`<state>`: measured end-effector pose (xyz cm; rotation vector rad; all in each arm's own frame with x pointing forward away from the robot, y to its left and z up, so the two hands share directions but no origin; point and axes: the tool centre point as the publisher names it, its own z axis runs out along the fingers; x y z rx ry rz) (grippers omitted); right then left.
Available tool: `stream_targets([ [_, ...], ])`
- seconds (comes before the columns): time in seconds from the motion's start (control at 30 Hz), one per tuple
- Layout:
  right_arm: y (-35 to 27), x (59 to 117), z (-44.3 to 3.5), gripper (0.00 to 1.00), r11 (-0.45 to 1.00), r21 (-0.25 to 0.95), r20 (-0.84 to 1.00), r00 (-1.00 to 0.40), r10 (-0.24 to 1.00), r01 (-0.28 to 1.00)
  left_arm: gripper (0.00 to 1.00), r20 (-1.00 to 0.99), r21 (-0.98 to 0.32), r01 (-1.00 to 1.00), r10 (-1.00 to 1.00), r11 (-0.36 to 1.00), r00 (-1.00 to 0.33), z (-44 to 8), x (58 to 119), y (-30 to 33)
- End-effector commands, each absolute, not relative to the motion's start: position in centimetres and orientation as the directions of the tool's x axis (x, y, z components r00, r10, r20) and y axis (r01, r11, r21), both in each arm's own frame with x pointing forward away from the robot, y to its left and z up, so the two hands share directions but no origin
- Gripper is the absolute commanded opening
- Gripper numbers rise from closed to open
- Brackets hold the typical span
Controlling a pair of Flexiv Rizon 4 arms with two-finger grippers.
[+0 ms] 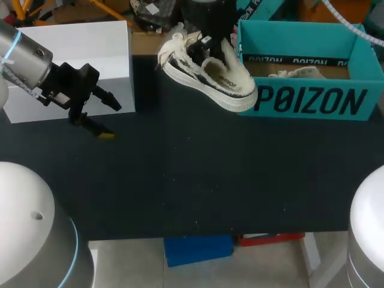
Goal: Take the shoe out of the shoebox, open the shoe tongue, remove and reinsert the insole, then place the shoe into the shoebox
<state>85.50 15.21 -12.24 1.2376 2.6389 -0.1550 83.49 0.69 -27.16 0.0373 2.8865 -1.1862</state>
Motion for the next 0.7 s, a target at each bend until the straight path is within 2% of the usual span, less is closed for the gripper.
stream_targets([
  [0.03,15.5,85.0,-10.2,0.00,0.997,-0.081,-0.319,-0.947,-0.042,-0.017,1.00,-0.031,-0.701,0.031,0.013,0.712,-0.999,-27.2,83.4,0.7],
  [0.47,15.5,85.0,-10.2,0.00,0.997,-0.081,-0.319,-0.947,-0.042,-0.017,1.00,-0.031,-0.701,0.031,0.013,0.712,-0.999,-27.2,83.4,0.7],
  [0.7,9.8,88.9,-11.2,0.00,0.986,-0.116,-0.322,-0.934,-0.153,-0.121,1.00,-0.031,-0.701,0.031,0.013,0.712,-0.999,-27.2,83.4,0.7],
])
